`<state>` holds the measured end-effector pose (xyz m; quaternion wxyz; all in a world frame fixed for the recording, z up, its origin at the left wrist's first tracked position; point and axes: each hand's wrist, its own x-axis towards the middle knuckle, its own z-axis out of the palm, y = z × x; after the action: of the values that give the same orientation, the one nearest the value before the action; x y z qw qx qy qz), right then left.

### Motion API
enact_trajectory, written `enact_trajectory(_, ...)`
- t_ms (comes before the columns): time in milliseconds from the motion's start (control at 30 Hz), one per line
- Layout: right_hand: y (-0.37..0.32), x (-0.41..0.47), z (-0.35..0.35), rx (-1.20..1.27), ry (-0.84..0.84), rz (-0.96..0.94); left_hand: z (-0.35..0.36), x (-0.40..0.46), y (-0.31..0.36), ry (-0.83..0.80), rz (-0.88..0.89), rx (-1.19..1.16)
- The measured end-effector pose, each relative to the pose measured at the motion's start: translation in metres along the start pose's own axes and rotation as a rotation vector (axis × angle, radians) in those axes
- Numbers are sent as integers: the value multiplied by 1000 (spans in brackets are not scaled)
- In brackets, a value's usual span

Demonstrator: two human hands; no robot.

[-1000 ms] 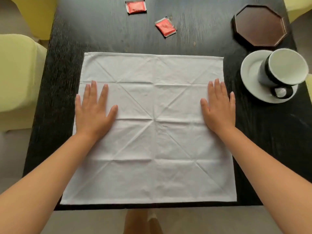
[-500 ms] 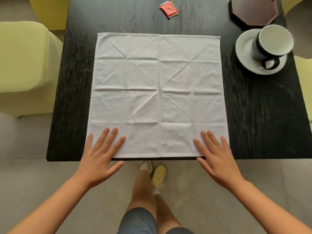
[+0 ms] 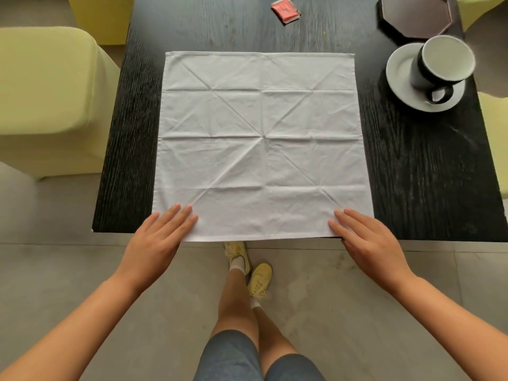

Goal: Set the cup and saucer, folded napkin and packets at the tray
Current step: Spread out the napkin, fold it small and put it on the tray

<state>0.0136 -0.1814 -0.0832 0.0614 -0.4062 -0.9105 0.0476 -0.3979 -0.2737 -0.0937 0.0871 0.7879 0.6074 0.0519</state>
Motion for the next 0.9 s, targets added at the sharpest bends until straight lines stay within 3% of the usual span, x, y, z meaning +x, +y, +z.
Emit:
enact_trajectory(200, 7, -6, 1, 59, 93, 38, -4, -21, -8, 244, -119, -90)
enact_trajectory(667, 3, -5, -5, 196, 74, 131, -22, -14, -15, 164, -373, -319)
enact_trajectory(900, 17, 28, -40, 190, 189, 295, -33, 15, -28, 303, -592, -556)
